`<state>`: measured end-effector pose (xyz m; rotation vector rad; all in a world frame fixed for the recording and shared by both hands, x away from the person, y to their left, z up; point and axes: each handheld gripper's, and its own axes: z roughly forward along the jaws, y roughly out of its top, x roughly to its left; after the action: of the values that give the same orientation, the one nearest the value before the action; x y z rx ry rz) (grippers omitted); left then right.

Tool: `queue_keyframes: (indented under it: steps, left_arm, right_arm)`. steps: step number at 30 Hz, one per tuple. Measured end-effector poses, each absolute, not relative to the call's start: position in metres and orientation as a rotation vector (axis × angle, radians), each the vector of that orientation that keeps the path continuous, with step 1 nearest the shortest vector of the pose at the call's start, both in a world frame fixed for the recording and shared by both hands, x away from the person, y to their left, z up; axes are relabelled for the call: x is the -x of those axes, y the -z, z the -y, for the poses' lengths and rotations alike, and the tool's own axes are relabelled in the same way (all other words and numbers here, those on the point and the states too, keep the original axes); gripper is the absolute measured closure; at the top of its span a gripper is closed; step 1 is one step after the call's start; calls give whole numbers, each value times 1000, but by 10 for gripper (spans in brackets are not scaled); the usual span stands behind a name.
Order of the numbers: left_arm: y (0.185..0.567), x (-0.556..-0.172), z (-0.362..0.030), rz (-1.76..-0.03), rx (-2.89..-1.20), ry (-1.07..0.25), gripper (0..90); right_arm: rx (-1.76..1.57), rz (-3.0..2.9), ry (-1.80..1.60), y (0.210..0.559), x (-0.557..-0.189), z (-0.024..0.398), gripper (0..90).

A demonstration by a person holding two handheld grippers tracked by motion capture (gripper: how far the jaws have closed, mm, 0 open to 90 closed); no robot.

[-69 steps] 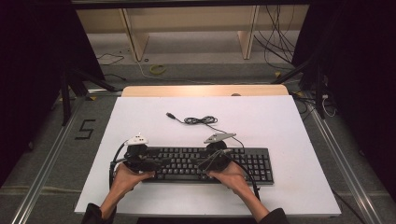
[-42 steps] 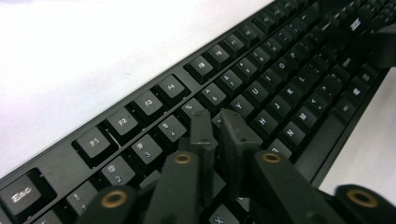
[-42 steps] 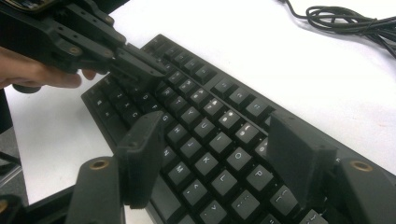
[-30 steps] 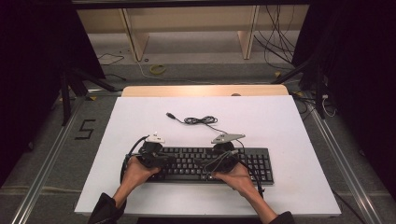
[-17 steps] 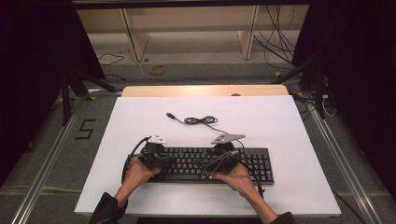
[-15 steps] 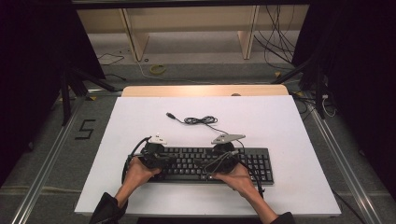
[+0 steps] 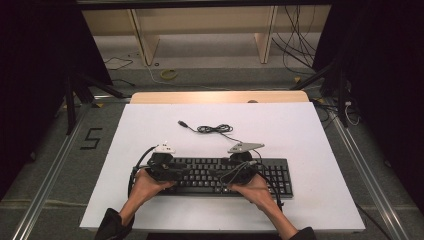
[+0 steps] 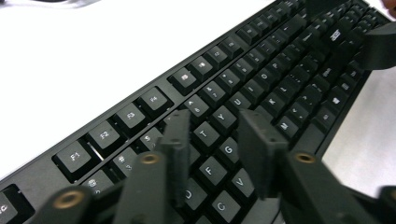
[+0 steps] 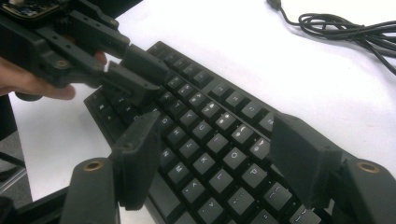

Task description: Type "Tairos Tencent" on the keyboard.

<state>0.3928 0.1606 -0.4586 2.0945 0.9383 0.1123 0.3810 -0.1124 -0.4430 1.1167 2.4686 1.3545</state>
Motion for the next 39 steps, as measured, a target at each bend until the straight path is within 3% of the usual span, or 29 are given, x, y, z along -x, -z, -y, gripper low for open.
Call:
queue_keyframes:
  steps: [10,22,31,39]
  left_arm:
    - [453,-387,-170,-930,-2034,-102,410]
    - [451,-381,-180,-938,-1978,-105,328]
    - [450,-377,-183,-939,-1964,-112,311]
    - [450,-375,-186,-939,-1942,-118,306]
  right_arm:
    - [-1121,-2470,-1348,444,-383,112,350]
    - [-1127,-2469,-1329,446,-387,113,378]
    - [-1125,-2473,-1313,447,-391,112,474]
    - [-1132,-2480,-1276,449,-395,109,670]
